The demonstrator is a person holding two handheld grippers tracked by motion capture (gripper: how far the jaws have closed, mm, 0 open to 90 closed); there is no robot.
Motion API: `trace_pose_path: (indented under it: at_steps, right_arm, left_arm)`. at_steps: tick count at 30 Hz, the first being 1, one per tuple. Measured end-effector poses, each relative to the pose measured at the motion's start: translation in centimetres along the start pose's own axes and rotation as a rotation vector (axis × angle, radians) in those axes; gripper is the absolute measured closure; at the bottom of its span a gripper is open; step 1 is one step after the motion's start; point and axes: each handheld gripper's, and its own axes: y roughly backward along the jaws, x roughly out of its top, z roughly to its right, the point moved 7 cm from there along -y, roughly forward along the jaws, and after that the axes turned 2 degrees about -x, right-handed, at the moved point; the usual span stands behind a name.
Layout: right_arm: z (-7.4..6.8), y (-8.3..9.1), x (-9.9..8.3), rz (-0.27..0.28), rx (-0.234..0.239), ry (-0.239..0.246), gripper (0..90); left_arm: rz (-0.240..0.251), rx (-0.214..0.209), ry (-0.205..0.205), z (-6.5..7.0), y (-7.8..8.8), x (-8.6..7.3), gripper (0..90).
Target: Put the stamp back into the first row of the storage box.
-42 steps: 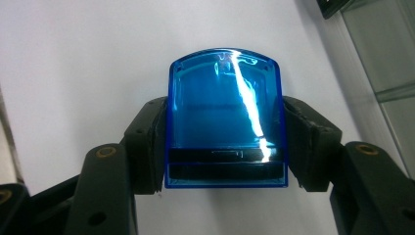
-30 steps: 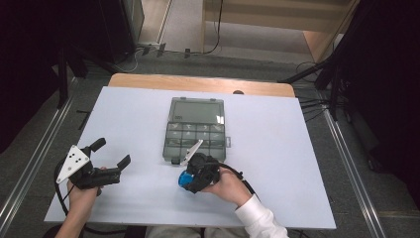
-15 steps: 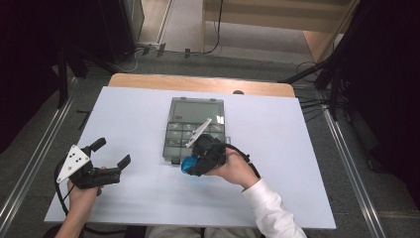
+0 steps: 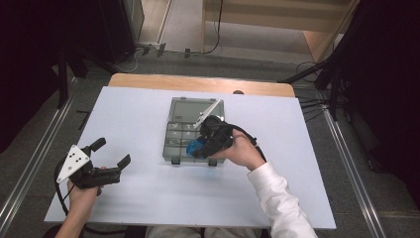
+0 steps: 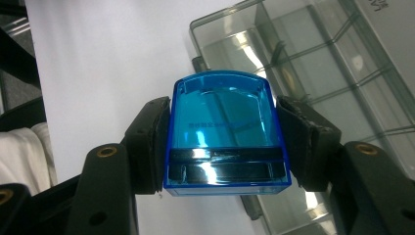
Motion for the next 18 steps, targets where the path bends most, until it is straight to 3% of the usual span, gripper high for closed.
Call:
trace_pose_path:
  at_steps: [6,15,18]
  right_arm:
    - [1.8,0.4,0.3,0.012,0.009,-0.016,42.4]
    - [5.1,-0.1,-0.3,0.041,0.027,-0.08,42.3]
    - [5.9,-0.4,-0.3,0.068,0.034,-0.068,42.3]
  left_arm:
    - [0.006,0.004,0.004,-0.1,0.1,0.1,0.0]
    - [0.002,0.007,0.004,-0.2,0.0,0.0,0.0]
    - [0.0,0.007,0.007,-0.2,0.0,0.0,0.0]
